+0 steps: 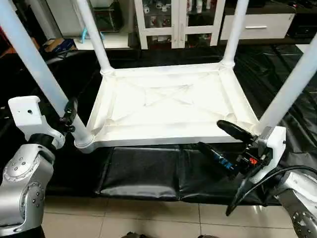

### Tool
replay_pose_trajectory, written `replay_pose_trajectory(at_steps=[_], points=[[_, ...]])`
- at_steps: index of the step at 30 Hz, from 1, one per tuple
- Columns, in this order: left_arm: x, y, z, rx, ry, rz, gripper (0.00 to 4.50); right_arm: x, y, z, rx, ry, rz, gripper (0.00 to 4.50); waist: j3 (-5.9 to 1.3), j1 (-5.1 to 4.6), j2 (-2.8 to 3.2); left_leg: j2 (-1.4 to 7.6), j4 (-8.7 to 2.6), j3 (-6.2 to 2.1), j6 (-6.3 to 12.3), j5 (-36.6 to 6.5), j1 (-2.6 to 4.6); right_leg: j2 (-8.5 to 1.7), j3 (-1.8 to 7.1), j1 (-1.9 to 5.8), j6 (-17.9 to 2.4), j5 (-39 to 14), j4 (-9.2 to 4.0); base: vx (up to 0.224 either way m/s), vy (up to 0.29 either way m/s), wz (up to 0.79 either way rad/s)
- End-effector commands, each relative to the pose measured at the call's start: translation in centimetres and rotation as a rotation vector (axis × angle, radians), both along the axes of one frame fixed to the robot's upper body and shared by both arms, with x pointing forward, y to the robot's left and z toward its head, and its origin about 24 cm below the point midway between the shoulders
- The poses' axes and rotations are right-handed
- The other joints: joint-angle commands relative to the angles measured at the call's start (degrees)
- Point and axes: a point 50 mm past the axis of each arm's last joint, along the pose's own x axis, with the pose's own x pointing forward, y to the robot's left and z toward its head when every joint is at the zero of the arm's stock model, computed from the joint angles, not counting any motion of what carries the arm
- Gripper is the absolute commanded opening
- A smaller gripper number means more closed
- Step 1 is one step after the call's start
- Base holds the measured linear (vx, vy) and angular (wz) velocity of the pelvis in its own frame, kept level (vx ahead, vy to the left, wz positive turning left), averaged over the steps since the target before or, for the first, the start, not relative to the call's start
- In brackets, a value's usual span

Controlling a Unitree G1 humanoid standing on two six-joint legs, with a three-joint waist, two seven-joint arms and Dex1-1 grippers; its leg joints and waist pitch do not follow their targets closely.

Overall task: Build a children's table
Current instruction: Flip table

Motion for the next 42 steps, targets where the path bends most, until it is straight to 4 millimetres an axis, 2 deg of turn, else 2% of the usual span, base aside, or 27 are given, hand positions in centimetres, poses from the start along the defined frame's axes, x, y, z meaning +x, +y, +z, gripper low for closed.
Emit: replay_pose_trajectory(at_steps=[1,6,12,15,17,22,25,26,27,28,32,34,35,38,42], points=[[-0.1,-0.5,-0.1,-0.033,0.016,-0.024,2.23,-0.4,0.8,0.5,0.021,0.013,0.078,4.50,-2.81,-0.06,-0.55,2.85,-4.99,-2.20,1.83,-16.24,1.51,-2.19,0.87,1.04,-9.14,-14.96,-3.95,0.000,0.000,0.00],[0.3,-1.1,-0.4,-0.072,0.029,-0.048,1.92,-1.0,0.8,0.2,0.000,0.055,0.135,4.50,-2.80,0.37,-0.68,2.84,-4.97,-2.16,2.33,-15.32,1.35,-2.28,0.86,1.13,-9.19,-14.43,-3.91,0.000,0.000,0.00],[0.8,-1.9,-0.4,-0.085,0.041,-0.088,1.85,-0.9,0.9,0.1,-0.005,0.064,0.124,4.50,-2.58,0.44,-0.68,2.78,-5.22,-2.31,1.28,-17.92,1.58,-2.35,0.92,0.78,-7.87,-18.80,-4.33,0.000,0.000,0.00],[1.1,-2.2,-0.3,-0.188,0.019,-0.071,1.85,-0.9,1.0,0.1,-0.004,0.065,0.114,4.50,-2.60,0.58,-0.54,2.79,-5.22,-2.27,0.60,-18.57,1.78,-2.29,1.00,0.61,-8.01,-18.15,-4.39,0.000,0.000,0.00],[1.3,-2.5,-0.3,-0.282,0.002,-0.072,1.85,-0.8,0.9,0.1,-0.004,0.062,0.107,4.50,-2.70,0.81,-0.68,2.76,-5.12,-2.14,0.63,-17.86,1.66,-2.34,1.02,0.62,-8.51,-16.88,-4.35,0.000,0.000,0.00],[1.6,-3.5,-0.6,-0.489,-0.023,-0.104,1.85,-0.4,0.8,0.4,0.000,0.041,0.071,4.50,-2.80,1.00,-1.03,2.62,-4.96,-2.21,1.98,-15.64,1.06,-2.64,0.96,0.98,-7.82,-18.01,-4.33,0.000,0.000,0.00],[1.7,-3.8,-0.7,-0.549,-0.029,-0.119,1.85,-0.3,0.8,0.5,0.001,0.034,0.061,4.50,-3.05,1.18,-1.16,2.51,-4.66,-2.18,3.65,-12.79,0.75,-2.62,0.91,1.05,-7.45,-18.01,-4.28,0.000,0.000,0.00],[1.7,-3.8,-0.7,-0.549,-0.029,-0.119,1.85,-0.3,0.8,0.5,0.001,0.034,0.061,4.50,-3.10,1.24,-1.02,2.52,-4.63,-2.14,3.76,-12.50,0.81,-2.63,0.91,0.99,-7.49,-18.10,-4.27,0.000,0.000,0.00],[1.8,-4.0,-0.9,-0.579,-0.025,-0.130,1.85,-0.2,0.8,0.5,0.001,0.029,0.052,4.50,-3.24,1.21,-1.44,2.52,-4.49,-2.07,4.30,-11.60,0.80,-2.56,0.91,1.01,-7.56,-17.53,-4.31,0.000,0.000,0.00],[1.8,-4.2,-1.1,-0.599,-0.022,-0.140,1.85,-0.1,0.7,0.6,0.001,0.023,0.042,4.50,-3.33,1.36,-1.14,2.56,-4.45,-2.12,4.46,-10.93,0.83,-2.61,0.91,1.01,-7.74,-16.96,-4.12,0.000,0.000,0.00],[1.9,-5.0,-1.9,-0.741,-0.022,-0.162,1.85,1.2,0.0,1.3,0.029,-0.016,-0.060,4.50,-3.44,1.42,-1.30,2.53,-4.30,-1.97,5.44,-9.81,0.88,-2.45,0.84,0.89,-8.54,-15.77,-4.03,0.000,0.000,0.00],[1.9,-5.3,-2.3,-0.744,-0.014,-0.164,1.85,1.4,0.0,1.4,0.036,-0.019,-0.072,4.50,-3.60,1.54,-1.28,2.54,-4.16,-1.95,5.86,-8.81,0.96,-2.41,0.81,0.89,-8.71,-14.50,-3.97,0.000,0.000,0.00],[1.9,-5.4,-2.4,-0.750,-0.008,-0.165,1.85,1.5,-0.1,1.4,0.038,-0.022,-0.077,4.50,-3.67,1.65,-1.31,2.54,-4.03,-1.80,6.66,-8.27,1.04,-2.41,0.89,0.85,-8.77,-13.84,-3.99,0.000,0.000,0.00],[2.1,-5.7,-2.7,-0.804,-0.008,-0.155,1.85,1.8,-0.2,1.7,0.061,-0.026,-0.109,4.50,-3.76,1.61,-1.40,2.52,-3.98,-1.86,7.17,-7.46,0.77,-2.49,0.82,1.04,-9.03,-13.72,-3.86,0.000,0.000,0.00],[2.4,-6.5,-3.4,-0.881,0.006,-0.131,1.85,2.4,-0.2,2.1,0.122,-0.024,-0.168,4.50,-3.74,1.38,-1.68,2.44,-4.03,-1.90,7.19,-7.95,0.60,-2.51,0.74,1.15,-8.26,-15.64,-3.95,0.000,0.000,0.00]])
